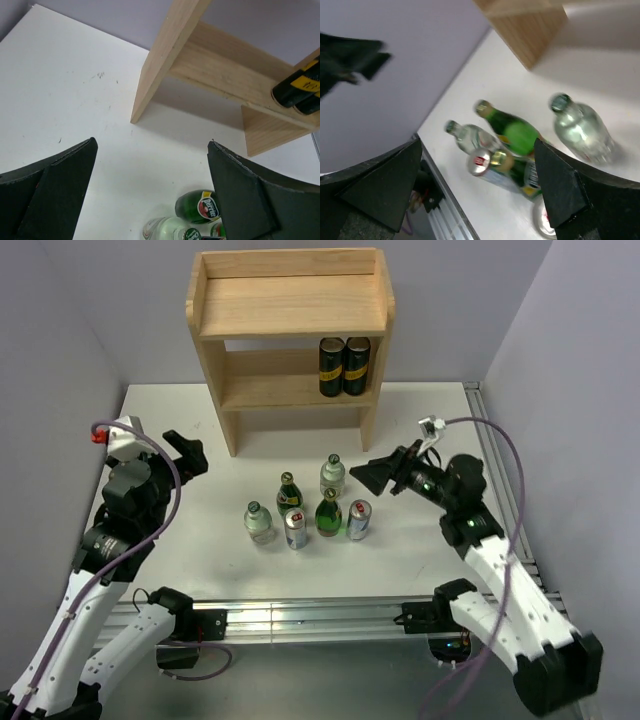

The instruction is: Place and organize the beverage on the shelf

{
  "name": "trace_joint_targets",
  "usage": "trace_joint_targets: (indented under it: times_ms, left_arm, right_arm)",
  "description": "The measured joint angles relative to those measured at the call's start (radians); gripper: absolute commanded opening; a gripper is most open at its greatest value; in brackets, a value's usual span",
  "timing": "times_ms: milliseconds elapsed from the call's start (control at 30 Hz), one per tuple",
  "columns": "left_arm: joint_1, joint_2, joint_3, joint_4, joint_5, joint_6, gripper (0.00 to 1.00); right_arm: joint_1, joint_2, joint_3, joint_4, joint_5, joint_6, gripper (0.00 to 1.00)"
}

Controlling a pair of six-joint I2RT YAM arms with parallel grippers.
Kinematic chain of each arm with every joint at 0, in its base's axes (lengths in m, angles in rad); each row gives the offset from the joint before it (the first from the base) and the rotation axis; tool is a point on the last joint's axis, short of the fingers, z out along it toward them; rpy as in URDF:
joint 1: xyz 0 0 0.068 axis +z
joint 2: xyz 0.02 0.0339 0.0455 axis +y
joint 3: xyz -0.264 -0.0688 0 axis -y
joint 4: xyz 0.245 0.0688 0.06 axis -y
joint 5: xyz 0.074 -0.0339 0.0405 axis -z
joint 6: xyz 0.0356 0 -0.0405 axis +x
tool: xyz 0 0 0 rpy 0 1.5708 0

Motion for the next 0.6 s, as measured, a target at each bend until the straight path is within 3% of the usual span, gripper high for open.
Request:
trace_joint_targets:
  times_ms: [67,167,333,367,400,600]
  left_arm:
    - [0.0,0.0,-0.013,-0.004,0.021,0.013,0.99]
    - [0.0,0.003,-0.016,-0.01,0.054,0.035,0.99]
    - [0.0,0.001,-0.019,-0.01,0.085,0.053,0.99]
    - [0.0,0.001,-0.02,-0.01,0.09,0.054,0.99]
    - [0.0,0.002,-0.021,-0.01,0.096,0.056,0.99]
    - [0.0,0.011,-0.024,-0.01,0.122,0.063,0.99]
  right_arm:
    - [0.05,-0.116,-0.002,-0.021,0.074,0.011,1.0]
    - [0.062,-0.266,-0.052,-0.025,0.205,0.058,0.91]
    - [0.071,-0.323,-0.13,-0.19,0.428,0.093,0.95]
    - [0.075,-0.336,-0.148,-0.227,0.467,0.102,0.9]
    - [0.08,-0.365,-0.176,-0.264,0.492,0.105,0.99]
    - [0.122,-0.629,-0.347,-0.357,0.496,0.106,1.0]
